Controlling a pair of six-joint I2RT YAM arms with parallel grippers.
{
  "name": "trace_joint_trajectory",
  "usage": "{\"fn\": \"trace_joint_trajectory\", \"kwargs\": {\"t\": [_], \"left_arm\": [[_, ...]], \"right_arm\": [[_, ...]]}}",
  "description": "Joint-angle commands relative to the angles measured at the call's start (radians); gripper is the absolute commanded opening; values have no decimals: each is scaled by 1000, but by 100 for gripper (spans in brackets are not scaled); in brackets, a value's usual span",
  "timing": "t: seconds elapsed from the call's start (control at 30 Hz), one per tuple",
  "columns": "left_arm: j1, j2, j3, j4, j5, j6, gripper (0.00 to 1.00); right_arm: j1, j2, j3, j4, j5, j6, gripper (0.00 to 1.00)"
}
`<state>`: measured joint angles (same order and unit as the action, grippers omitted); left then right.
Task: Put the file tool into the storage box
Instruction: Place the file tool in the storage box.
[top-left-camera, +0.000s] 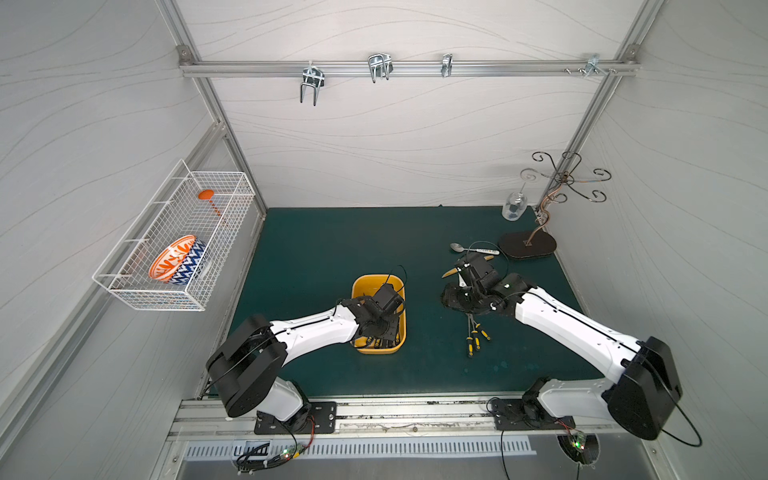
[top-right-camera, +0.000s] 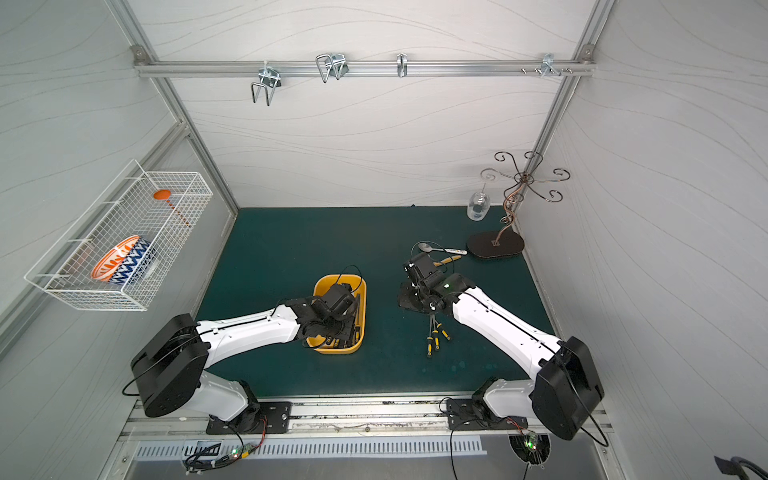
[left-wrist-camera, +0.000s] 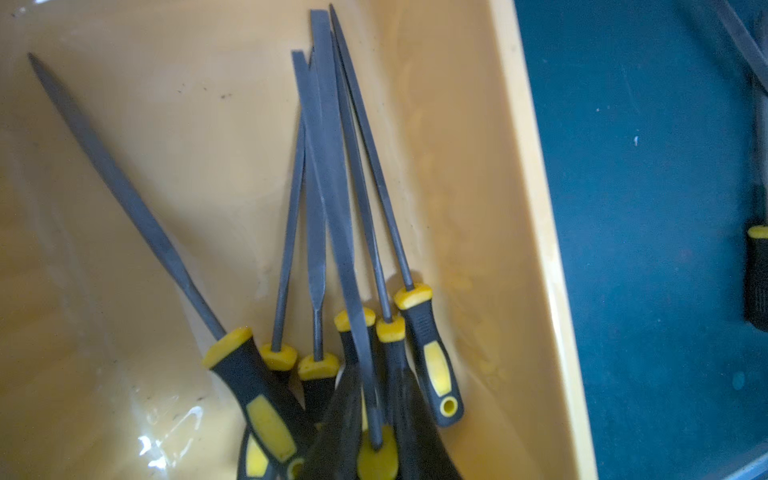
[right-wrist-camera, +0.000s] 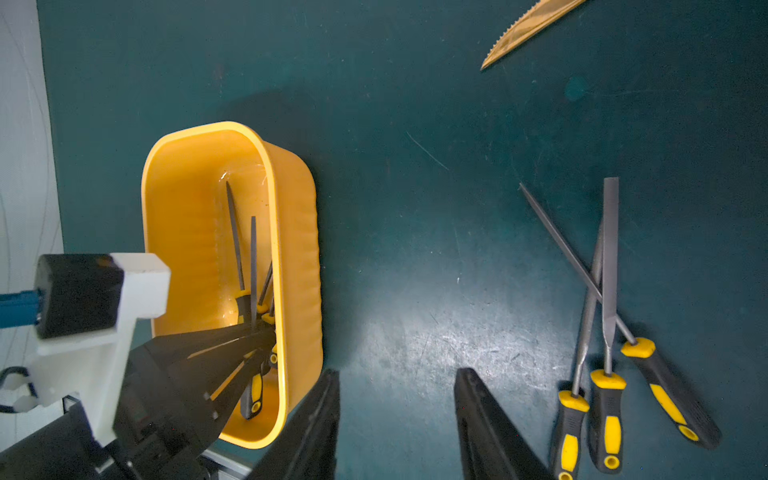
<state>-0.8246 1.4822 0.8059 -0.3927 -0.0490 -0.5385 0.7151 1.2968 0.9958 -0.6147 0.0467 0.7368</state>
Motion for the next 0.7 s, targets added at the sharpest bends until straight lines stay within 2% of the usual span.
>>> {"fn": "trace_joint_trajectory", "kwargs": {"t": [0.0,0.13,0.23,0.37,0.4,0.47,0.53,0.63,0.67], "left_arm": [[2,7,33,-10,-3,-8,0],[2,10,36,-17,-12,-11,0],[2,-1,39,-16,-19,-12,11],[2,-47,22,16,-39,-13,15],[1,-60,14,32,-44,-13,21],[2,-86,-3,53,-55,-18,39],[1,-97,-10,64,-58,-20,54],[2,-100,-11,71,-54,-15,69],[2,-99,-12,71,-53,-14,71]], "right_arm": [[5,1,12,-17,-9,4,49],[6,-1,4,-18,-15,5,49],[8,-6,6,-19,-13,3,49],[7,-11,13,-32,-2,-4,50],[7,-11,16,-36,2,-6,50],[7,-11,17,-46,9,-9,50],[6,-14,17,-50,9,-12,50],[7,-5,21,-75,16,-14,51],[6,-3,24,-87,21,-17,51]]}}
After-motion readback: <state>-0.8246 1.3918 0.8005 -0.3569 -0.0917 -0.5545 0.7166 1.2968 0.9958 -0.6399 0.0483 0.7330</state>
